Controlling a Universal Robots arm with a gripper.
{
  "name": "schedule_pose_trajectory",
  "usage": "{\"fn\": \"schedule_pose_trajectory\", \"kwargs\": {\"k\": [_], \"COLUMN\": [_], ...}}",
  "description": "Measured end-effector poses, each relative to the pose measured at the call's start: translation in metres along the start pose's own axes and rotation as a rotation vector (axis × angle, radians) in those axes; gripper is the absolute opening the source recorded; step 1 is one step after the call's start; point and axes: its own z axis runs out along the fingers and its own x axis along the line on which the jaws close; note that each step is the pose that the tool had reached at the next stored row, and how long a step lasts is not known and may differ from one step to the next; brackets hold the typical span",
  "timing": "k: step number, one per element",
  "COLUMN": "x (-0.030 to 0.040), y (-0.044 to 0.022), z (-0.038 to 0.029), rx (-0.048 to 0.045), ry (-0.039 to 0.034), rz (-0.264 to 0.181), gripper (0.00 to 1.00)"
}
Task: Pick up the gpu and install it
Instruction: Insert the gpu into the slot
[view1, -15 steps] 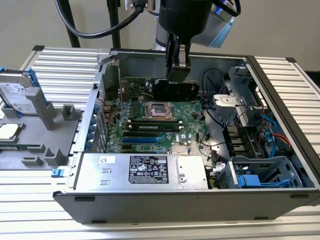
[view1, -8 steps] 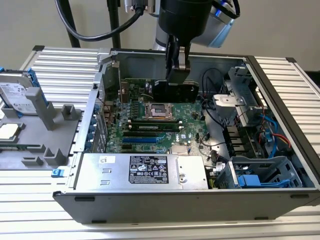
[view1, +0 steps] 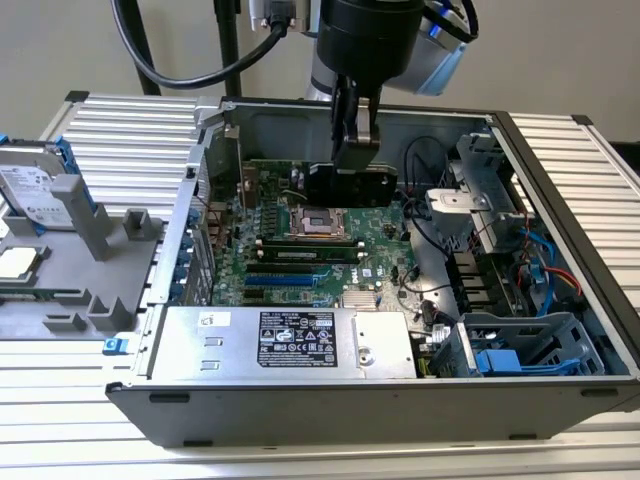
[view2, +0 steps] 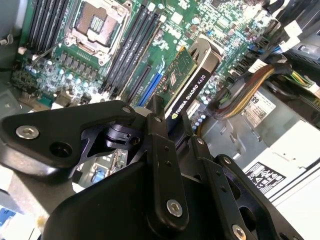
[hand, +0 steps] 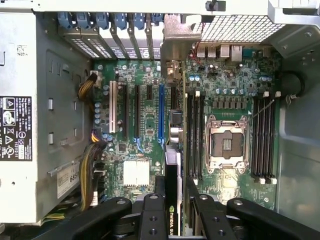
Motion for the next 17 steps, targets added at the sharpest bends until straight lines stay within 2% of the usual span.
{"fn": "schedule_pose_trajectory", "kwargs": {"k": [17], "x": [0.0001], "y": [-0.0001], "z": [0.0054], "rx": [0.0027], "ry": [-0.0001], "rz": [0.000], "gripper": [0.00]}}
